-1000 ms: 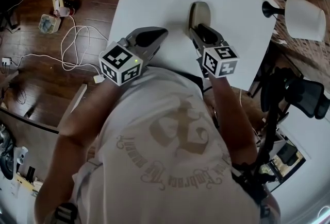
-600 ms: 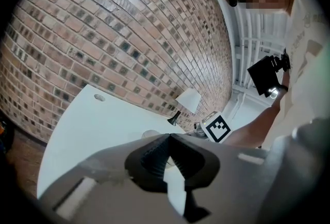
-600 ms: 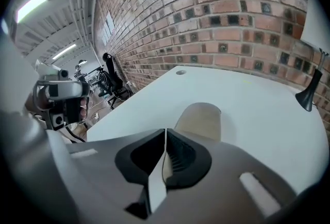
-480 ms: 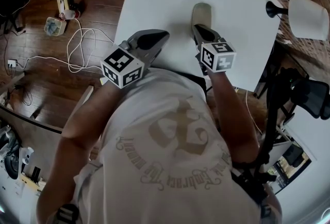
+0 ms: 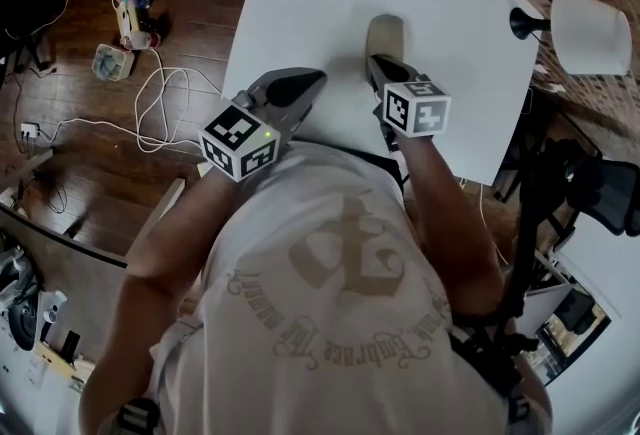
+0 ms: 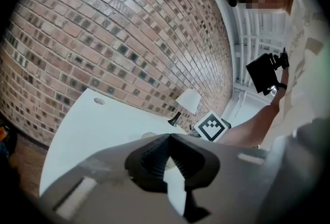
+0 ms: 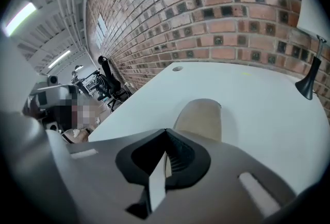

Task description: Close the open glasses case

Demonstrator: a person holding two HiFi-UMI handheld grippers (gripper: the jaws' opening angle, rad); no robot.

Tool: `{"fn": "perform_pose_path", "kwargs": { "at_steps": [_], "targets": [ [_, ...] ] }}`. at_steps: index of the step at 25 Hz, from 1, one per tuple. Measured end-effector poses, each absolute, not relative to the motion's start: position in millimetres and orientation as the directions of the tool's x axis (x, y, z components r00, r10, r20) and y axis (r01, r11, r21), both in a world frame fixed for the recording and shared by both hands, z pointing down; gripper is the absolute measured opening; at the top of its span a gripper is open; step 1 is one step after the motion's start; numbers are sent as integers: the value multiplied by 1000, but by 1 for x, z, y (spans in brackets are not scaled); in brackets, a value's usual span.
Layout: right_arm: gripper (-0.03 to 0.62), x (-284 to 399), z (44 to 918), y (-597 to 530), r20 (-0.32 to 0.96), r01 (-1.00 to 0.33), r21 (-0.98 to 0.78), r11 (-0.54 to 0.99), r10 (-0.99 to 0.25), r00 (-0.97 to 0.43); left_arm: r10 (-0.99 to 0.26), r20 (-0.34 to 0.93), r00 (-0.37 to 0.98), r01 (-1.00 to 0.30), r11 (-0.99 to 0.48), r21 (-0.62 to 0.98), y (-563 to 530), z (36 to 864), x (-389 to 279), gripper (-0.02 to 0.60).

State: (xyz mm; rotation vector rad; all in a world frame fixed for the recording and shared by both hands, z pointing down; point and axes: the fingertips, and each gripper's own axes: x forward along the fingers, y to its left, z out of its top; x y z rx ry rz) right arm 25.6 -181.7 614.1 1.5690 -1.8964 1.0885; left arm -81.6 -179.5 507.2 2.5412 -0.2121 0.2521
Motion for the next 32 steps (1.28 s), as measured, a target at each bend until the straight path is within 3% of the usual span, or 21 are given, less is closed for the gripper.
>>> {"fn": "perform_pose_path", "kwargs": {
  "at_steps": [10, 16, 32],
  "targets": [
    [9, 8, 619, -191, 732, -937, -334, 107, -597, -329, -179, 240, 954, -271, -854, 444, -168, 493, -84, 6],
    [8, -7, 622, -180, 715, -900, -401, 171, -555, -424, -265, 309, 913, -385, -810, 443, -144, 491, -92, 5],
    [9, 72, 553, -145, 461, -831, -468, 300, -720, -519, -288, 306, 908, -398, -821, 410, -101, 480, -3, 5]
  ]
}}
